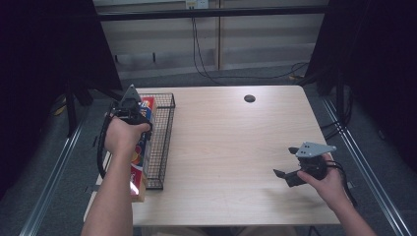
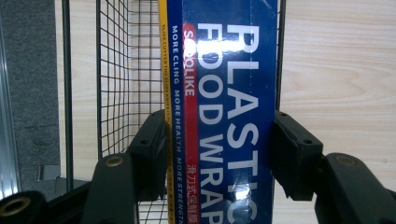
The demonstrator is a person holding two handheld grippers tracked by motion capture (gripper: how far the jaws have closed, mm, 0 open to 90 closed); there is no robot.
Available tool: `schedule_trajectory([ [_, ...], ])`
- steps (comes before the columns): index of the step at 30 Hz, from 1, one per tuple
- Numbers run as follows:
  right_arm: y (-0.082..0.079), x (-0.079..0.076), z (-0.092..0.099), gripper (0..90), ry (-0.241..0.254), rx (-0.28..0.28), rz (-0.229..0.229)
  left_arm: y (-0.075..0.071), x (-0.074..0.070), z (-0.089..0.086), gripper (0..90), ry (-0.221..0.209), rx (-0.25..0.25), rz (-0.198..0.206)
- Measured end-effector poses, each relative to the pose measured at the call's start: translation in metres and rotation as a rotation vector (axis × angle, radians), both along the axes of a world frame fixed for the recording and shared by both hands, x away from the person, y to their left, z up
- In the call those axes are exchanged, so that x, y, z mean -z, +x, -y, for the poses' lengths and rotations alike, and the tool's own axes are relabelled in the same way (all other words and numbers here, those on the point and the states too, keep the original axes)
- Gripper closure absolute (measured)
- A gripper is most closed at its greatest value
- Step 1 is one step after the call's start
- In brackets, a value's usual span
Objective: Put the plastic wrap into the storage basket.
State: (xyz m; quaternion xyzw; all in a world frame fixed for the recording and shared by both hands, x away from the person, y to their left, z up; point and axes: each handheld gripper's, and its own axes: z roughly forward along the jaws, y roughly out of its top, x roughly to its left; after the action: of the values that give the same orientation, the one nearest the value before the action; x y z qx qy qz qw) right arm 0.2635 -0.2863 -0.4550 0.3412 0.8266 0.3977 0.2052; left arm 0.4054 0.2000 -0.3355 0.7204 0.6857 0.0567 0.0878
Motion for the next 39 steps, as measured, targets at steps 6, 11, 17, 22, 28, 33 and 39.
schedule_trajectory([
  [6,0.000,0.000,0.000,4.6,0.003,-0.002,-0.001,0.004,0.002,-0.003,44.2,-0.003,-0.001,-0.004],
  [11,0.000,-0.001,0.000,4.6,0.003,0.000,0.000,0.007,0.004,-0.007,44.2,-0.021,-0.013,-0.010],
  [17,0.000,-0.002,0.001,4.5,0.013,0.003,0.004,0.010,0.008,-0.007,44.2,-0.012,-0.010,-0.009],
  [22,0.000,-0.002,0.001,4.5,0.014,0.000,0.005,0.012,0.010,-0.007,44.1,-0.013,-0.008,-0.011],
  [28,0.000,-0.002,0.001,4.5,0.013,0.004,0.006,0.015,0.012,-0.006,44.0,-0.015,-0.004,-0.011],
  [33,0.000,-0.002,0.001,4.5,0.015,0.005,0.004,0.016,0.013,-0.006,44.1,-0.014,0.000,-0.012],
  [39,0.000,-0.002,0.001,4.5,0.014,0.008,0.005,0.019,0.015,-0.004,44.1,-0.009,0.004,-0.012],
])
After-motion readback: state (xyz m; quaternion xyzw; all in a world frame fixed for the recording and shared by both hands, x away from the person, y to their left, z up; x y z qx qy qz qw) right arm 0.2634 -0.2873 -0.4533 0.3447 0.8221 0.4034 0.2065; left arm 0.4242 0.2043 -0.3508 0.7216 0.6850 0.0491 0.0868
